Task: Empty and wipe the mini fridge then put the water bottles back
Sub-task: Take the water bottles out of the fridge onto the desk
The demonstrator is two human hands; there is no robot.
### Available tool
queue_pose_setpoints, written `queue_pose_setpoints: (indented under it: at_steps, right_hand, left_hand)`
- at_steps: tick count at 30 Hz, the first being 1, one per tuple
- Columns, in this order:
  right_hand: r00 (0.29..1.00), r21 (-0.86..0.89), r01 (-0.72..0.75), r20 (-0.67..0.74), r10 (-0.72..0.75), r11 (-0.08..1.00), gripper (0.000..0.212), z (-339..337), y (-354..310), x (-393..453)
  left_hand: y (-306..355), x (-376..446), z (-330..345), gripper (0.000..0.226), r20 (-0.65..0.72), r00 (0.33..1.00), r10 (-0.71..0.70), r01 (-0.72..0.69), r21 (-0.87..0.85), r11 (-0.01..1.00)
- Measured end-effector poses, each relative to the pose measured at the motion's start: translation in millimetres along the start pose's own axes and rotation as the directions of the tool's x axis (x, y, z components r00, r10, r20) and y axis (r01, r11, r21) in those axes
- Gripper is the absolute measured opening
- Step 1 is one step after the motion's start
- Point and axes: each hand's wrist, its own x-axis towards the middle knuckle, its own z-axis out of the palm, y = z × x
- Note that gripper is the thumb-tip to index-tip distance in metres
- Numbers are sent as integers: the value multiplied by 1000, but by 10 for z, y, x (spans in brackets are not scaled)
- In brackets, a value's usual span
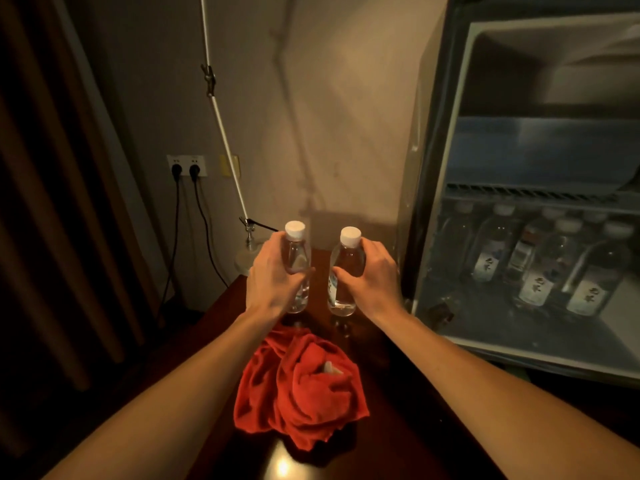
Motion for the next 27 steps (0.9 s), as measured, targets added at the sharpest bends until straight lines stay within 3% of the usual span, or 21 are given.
queue_pose_setpoints:
  at_steps: [4,13,19,23,27]
  right_hand:
    - [999,8,-28,-15,28,1000,53,133,97,81]
    - [998,25,-43,49,42,999,62,336,241,84]
    - [984,83,-96,155,83,992,75,306,260,-14]
    - [942,-22,-161,296,160,987,88,184,247,-195]
    - [949,-38,-105,296,112,994,74,-15,191,-355]
  left_hand:
    - [-213,7,177,66,-2,995,-97,97,-38,995]
    - [-297,7,268,66,67,990,-123,129,-97,987]
    - [-322,-120,196,84,168,947,-273,268,54,962]
    - [-204,-248,61,68,80,956,-282,268,154,951]
    - [-32,-410,-33,29,82,980,-182,165,186,969]
